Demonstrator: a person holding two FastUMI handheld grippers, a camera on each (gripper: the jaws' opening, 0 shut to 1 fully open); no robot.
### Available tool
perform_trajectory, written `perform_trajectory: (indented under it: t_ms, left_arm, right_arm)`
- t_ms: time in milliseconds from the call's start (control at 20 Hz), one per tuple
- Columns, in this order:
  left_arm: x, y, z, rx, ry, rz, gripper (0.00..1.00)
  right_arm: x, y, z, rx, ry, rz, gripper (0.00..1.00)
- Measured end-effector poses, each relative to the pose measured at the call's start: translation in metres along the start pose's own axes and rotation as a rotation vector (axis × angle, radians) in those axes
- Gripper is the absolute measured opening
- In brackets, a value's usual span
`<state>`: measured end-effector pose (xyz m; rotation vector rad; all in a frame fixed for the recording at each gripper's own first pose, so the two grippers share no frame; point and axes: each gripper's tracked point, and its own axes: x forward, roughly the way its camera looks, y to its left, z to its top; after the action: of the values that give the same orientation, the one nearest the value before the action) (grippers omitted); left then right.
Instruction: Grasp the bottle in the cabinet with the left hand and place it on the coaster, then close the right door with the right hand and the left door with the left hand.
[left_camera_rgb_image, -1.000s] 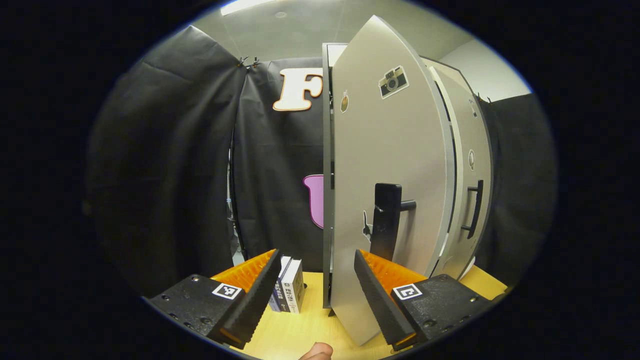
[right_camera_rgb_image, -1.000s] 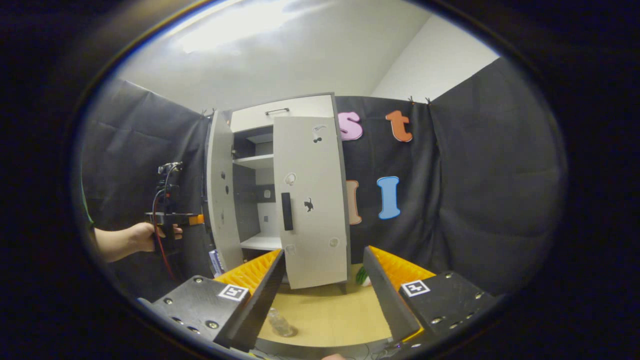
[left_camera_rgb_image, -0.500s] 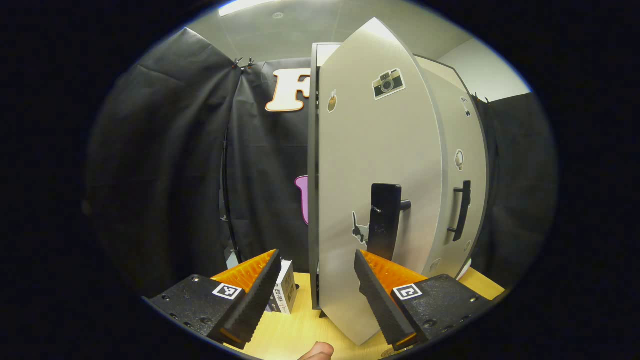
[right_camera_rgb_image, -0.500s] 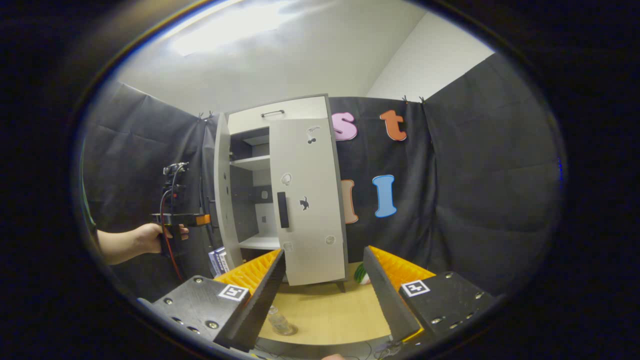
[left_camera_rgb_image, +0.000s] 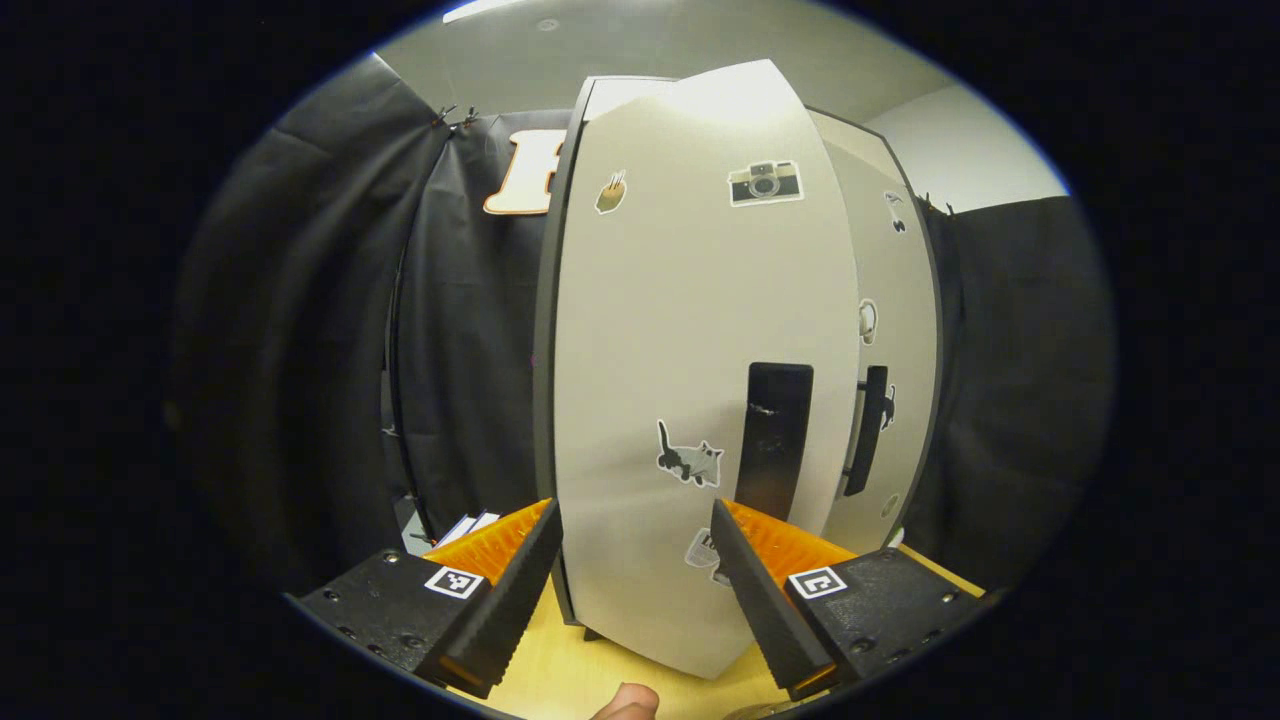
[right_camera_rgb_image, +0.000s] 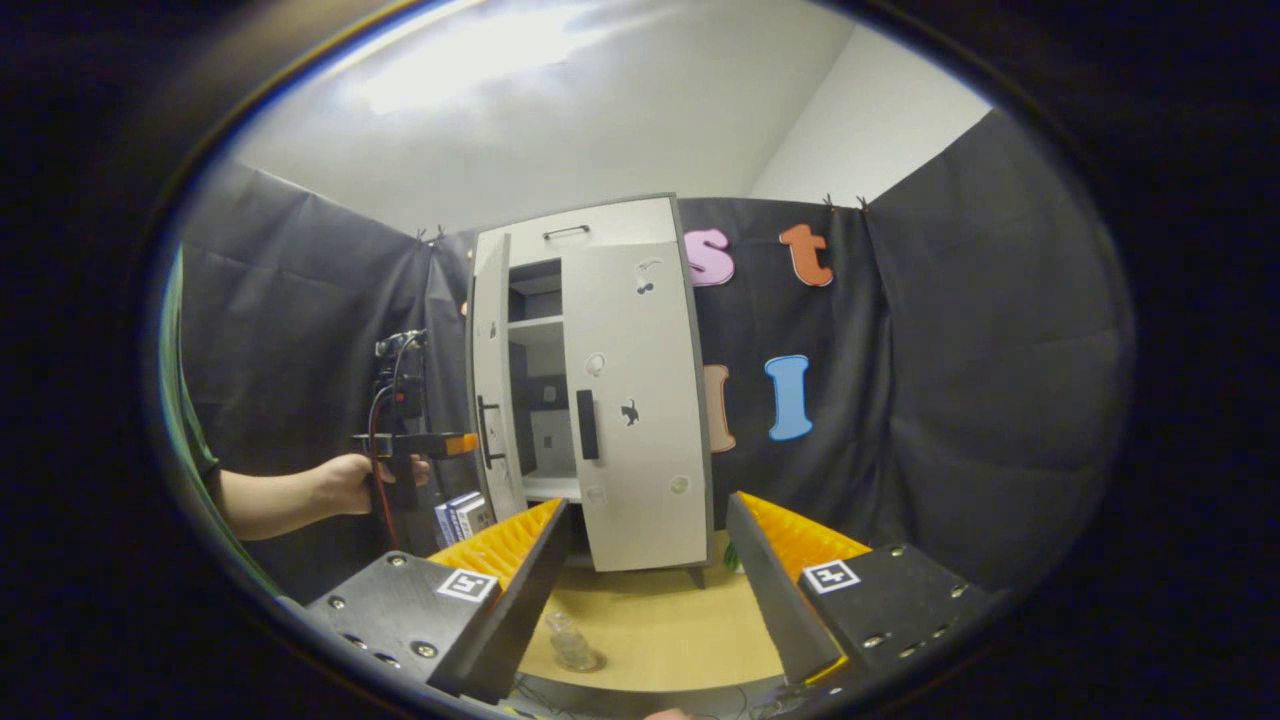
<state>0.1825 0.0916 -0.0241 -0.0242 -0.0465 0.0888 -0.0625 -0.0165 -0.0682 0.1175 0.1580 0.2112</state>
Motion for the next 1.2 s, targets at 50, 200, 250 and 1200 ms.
perform_trajectory:
  t_ms: [50, 200, 250, 1200]
  left_arm:
    - [0.0, -0.003, -0.001, -0.004, 0.0, -0.001, 0.95]
    - [-0.005, -0.013, -0.003, -0.016, 0.008, -0.019, 0.96]
    - [-0.009, -0.017, -0.004, -0.021, 0.011, -0.028, 0.97]
    - [-0.128, -0.051, 0.003, 0.052, 0.028, -0.116, 0.96]
  right_arm:
    - [0.001, 0.0, -0.001, -0.01, 0.003, -0.01, 0.95]
    - [-0.001, 0.003, 0.001, -0.024, -0.003, -0.01, 0.95]
    - [-0.002, 0.004, 0.002, -0.025, -0.006, -0.001, 0.95]
    - [0.047, 0.074, -0.005, -0.118, 0.037, 0.048, 0.93]
